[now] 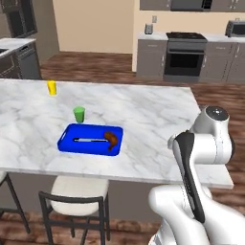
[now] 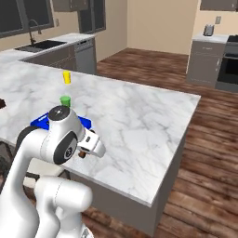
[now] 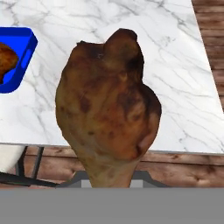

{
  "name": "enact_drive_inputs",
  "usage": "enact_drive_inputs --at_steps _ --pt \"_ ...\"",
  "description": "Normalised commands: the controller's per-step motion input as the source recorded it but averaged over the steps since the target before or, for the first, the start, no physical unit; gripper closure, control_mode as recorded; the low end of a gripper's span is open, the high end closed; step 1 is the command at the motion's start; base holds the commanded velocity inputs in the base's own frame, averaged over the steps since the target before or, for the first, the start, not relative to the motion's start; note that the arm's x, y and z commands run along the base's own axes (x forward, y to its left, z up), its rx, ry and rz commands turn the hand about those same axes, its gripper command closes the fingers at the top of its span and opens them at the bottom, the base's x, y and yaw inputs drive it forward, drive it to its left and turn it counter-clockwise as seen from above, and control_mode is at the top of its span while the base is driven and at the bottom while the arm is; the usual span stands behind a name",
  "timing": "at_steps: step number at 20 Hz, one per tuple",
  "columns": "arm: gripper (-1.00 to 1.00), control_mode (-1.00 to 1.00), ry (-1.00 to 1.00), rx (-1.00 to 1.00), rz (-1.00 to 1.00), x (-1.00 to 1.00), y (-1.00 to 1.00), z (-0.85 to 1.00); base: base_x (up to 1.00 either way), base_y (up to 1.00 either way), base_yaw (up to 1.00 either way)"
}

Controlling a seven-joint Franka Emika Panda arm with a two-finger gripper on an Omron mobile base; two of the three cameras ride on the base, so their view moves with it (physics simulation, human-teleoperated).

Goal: Gather the carrot and cucumber from the fridge and place them on a tray on the dining counter. Then gather the chicken drumsticks from the fridge and place them on the other tray.

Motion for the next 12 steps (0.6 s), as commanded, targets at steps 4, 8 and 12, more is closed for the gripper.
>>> enact_drive_inputs --at_steps 4,8,12 --pt "1.0 1.0 0.0 0.0 0.0 0.0 0.0 0.0 0.35 0.25 -0.24" --pt "1.0 1.0 0.0 0.0 0.0 0.0 0.0 0.0 0.33 0.26 -0.24" --pt "1.0 1.0 0.0 0.0 0.0 0.0 0.0 0.0 0.28 0.25 -0.23"
